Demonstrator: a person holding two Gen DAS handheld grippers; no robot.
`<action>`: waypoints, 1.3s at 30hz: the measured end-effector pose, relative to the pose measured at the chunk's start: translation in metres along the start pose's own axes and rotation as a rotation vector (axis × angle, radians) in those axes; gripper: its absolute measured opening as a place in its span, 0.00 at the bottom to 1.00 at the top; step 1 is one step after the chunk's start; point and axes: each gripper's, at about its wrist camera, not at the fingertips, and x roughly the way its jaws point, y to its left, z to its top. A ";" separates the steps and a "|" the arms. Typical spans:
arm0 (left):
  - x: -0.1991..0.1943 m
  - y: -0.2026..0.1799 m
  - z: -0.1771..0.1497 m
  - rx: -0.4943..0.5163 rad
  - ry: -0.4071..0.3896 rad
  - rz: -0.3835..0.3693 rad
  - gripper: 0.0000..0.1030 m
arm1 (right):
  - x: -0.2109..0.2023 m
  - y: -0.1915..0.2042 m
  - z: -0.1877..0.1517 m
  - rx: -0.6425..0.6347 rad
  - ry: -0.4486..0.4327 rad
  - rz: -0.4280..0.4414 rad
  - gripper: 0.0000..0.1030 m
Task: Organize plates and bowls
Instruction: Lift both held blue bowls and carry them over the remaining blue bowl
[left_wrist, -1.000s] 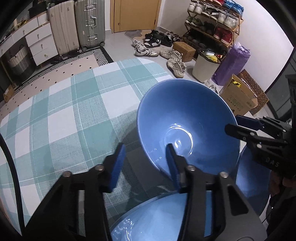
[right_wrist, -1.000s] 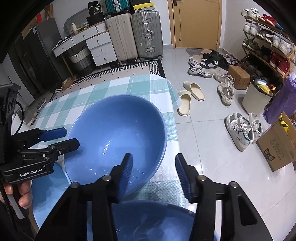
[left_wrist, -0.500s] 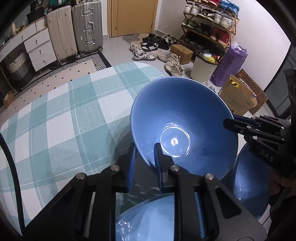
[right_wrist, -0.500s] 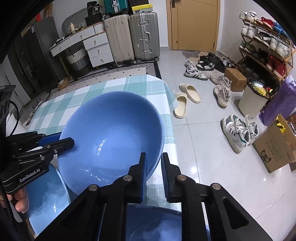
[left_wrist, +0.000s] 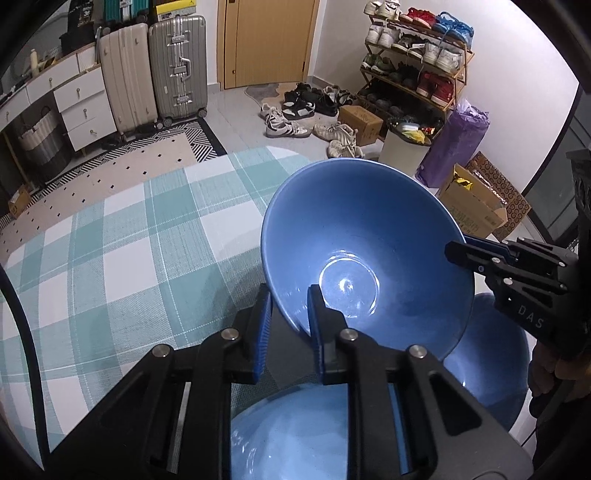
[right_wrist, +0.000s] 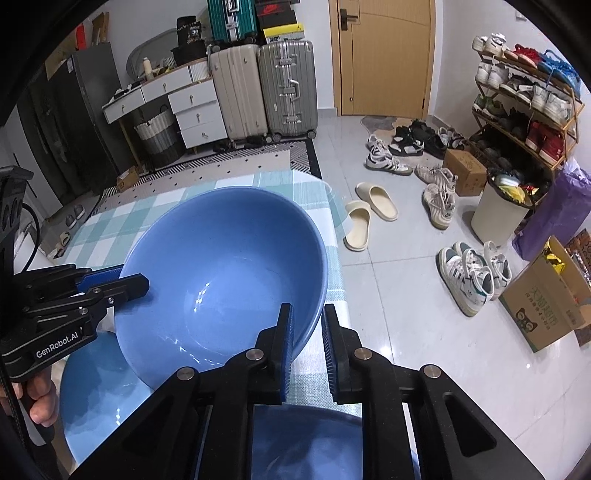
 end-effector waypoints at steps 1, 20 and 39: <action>-0.004 -0.001 0.000 -0.001 -0.006 -0.001 0.16 | -0.004 0.000 0.000 0.000 -0.008 0.000 0.15; -0.094 -0.028 -0.015 0.014 -0.117 0.029 0.16 | -0.088 0.021 -0.006 -0.026 -0.141 -0.001 0.15; -0.182 -0.049 -0.073 0.023 -0.186 0.071 0.16 | -0.160 0.060 -0.046 -0.039 -0.228 0.034 0.16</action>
